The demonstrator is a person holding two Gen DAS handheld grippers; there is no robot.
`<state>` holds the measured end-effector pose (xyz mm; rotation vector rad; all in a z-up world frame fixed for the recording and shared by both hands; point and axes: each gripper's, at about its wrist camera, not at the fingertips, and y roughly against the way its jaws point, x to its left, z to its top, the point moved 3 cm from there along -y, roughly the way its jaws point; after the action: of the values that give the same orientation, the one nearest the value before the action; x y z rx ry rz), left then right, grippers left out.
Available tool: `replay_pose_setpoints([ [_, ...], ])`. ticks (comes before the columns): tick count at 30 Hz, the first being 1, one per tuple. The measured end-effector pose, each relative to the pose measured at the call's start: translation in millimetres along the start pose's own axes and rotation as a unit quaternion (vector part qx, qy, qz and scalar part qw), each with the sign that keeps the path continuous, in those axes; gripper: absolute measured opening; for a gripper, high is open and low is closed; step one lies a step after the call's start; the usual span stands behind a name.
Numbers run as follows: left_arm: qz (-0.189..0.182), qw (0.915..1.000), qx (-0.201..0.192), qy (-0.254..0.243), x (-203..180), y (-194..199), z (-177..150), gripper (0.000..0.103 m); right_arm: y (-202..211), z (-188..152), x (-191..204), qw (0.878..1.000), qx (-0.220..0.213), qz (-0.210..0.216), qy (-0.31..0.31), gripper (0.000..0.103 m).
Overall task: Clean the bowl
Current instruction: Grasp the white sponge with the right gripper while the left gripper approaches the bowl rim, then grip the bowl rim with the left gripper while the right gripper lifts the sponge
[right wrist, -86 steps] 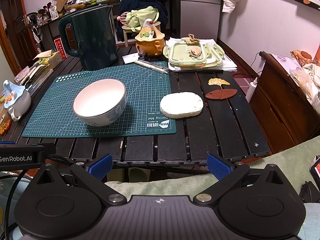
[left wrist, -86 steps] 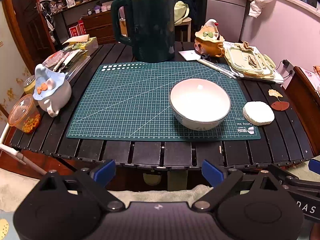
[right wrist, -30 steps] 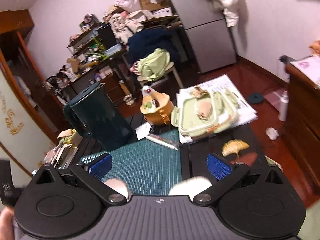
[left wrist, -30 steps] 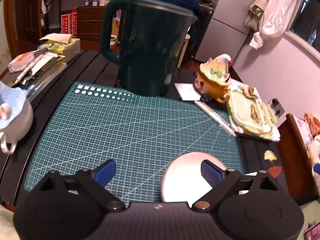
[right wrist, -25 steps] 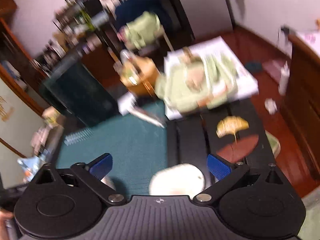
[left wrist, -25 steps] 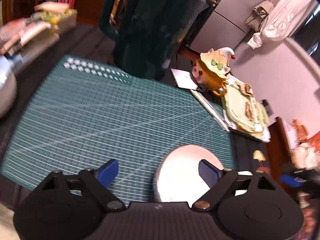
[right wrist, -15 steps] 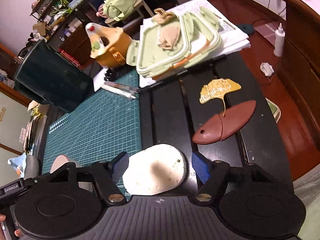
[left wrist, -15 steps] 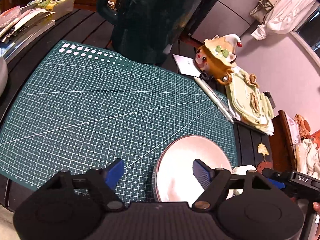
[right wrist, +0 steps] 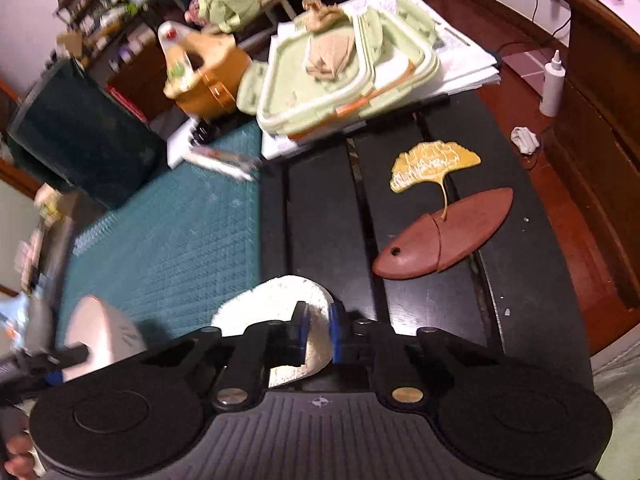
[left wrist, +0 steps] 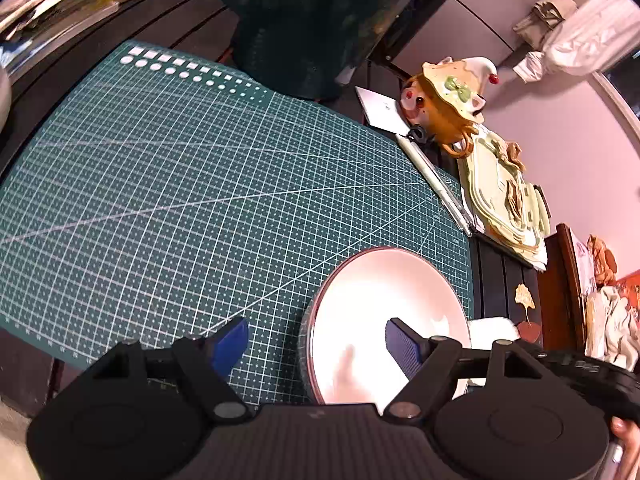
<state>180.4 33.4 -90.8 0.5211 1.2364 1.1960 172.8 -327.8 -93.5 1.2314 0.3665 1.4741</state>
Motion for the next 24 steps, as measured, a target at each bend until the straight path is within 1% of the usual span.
replay_pose_setpoints([
  [1, -0.005, 0.9999, 0.007, 0.01, 1.7, -1.1, 0.3, 0.039, 3.1, 1.0, 0.9, 1.0, -0.005, 0.005, -0.003, 0.007],
  [3, -0.007, 0.9998, 0.012, 0.017, 2.9, -2.8, 0.3, 0.027, 25.1, 1.3, 12.9, 0.999, -0.037, 0.021, 0.007, 0.006],
  [4, -0.008, 0.9997, 0.016, 0.019, 4.0, -4.4, -0.3, 0.023, 35.8, 0.7, 20.7, 0.998, -0.052, 0.032, 0.015, 0.006],
  [6, -0.005, 0.9996, 0.019, 0.02, 4.4, -6.6, -1.4, 0.02, 52.1, -1.3, 37.4, 0.995, -0.073, 0.055, 0.029, 0.006],
  [9, -0.001, 0.9994, 0.019, 0.028, 7.2, -6.7, -1.8, 0.01, 71.1, -5.3, 66.9, 0.99, -0.093, 0.091, 0.054, 0.006],
  [11, 0.003, 0.9992, 0.019, 0.034, 9.1, -6.7, -2.1, 0.01, 75.8, -11.3, 90.1, 0.987, -0.094, 0.1, 0.081, 0.006],
  [13, 0.004, 0.9991, 0.019, 0.039, 10.3, -6.3, -2.4, 0.01, 71.8, -16.2, 105.3, 0.986, -0.088, 0.099, 0.102, 0.006],
  [16, 0.006, 0.999, 0.02, 0.039, 9.3, -6.5, -2.0, 0.01, 51.7, -32.1, 139.7, 0.982, -0.078, 0.06, 0.163, 0.006],
  [19, -0.001, 0.9984, 0.024, 0.051, 12.5, -7.5, -2.3, 0.011, 35.0, -43.5, 161.3, 0.973, -0.073, 0.027, 0.216, 0.006],
  [23, -0.011, 0.9971, 0.032, 0.069, 17.9, -9.9, -2.5, 0.011, 11.8, -59.2, 185.5, 0.957, -0.06, -0.011, 0.282, 0.006],
  [24, -0.014, 0.9968, 0.033, 0.071, 18.9, -10.1, -2.9, 0.012, 7.6, -62.4, 189.0, 0.954, -0.056, -0.014, 0.294, 0.006],
])
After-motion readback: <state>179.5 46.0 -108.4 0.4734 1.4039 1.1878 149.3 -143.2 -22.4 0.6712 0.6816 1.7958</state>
